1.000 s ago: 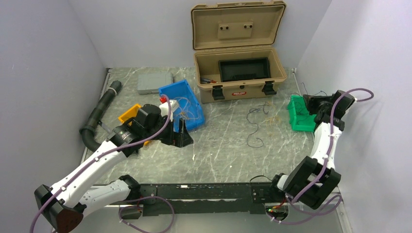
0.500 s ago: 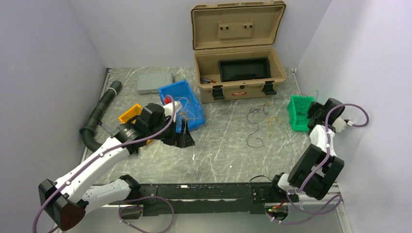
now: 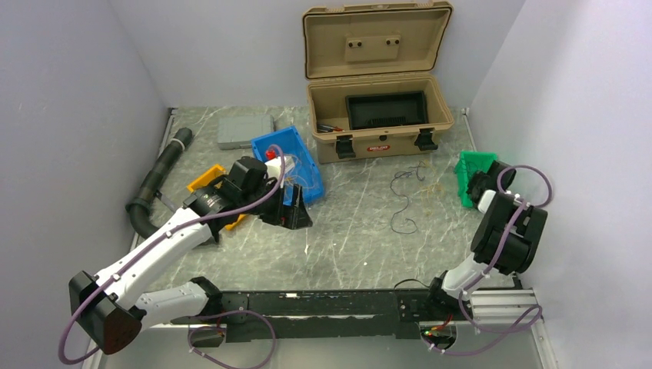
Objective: Untangle the cables
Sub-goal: Place the cable in the bin.
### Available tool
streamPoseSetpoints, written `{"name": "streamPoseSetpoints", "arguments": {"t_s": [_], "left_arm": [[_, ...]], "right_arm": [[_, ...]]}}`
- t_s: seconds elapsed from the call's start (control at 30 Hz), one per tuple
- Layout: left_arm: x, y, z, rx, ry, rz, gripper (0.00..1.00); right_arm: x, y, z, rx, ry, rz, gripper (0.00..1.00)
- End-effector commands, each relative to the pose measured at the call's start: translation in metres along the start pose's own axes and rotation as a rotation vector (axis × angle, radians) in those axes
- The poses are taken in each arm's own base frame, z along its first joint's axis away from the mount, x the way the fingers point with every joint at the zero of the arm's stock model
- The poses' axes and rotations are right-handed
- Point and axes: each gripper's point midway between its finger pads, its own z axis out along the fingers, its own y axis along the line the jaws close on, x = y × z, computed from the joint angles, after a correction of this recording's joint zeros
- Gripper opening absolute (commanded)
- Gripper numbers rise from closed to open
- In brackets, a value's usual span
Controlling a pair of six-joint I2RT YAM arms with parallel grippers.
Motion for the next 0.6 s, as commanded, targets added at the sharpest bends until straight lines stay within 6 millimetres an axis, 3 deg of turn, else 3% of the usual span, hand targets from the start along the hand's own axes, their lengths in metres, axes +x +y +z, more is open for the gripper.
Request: {"name": "streamPoseSetpoints", "arguments": {"t_s": [0.0,0.13,0.23,0.4,0.57], "left_arm": [[-0.015,-0.012,-0.005,0.037,-0.039,0.024,0.99],[-0.014,-0.008,-0.010,0.015,-0.041,0.029,0.99],[-0.012,-0.007,-0.010,0.011,-0.038,0.029,0.99],[-0.011,-0.009,-0.009,0.020,-0.031,0.027,0.99],[-0.018,-0.012,-0.011,0.021,-0.042,0.037,0.99]], "right_arm": [[0.001,-0.015,0.016,0.048,-0.100,0.030,0.00],[-0.001,-0.059,0.031,0.221,-0.176,0.005,0.00],[-0.008,-0.085,0.030,0.381,-0.242,-0.051,0.00],[-0.015,-0.093,0.014,0.422,-0.307,-0.078,0.00],[-0.011,-0.098,-0.019,0.400,-0.333,-0.069,0.00]]}}
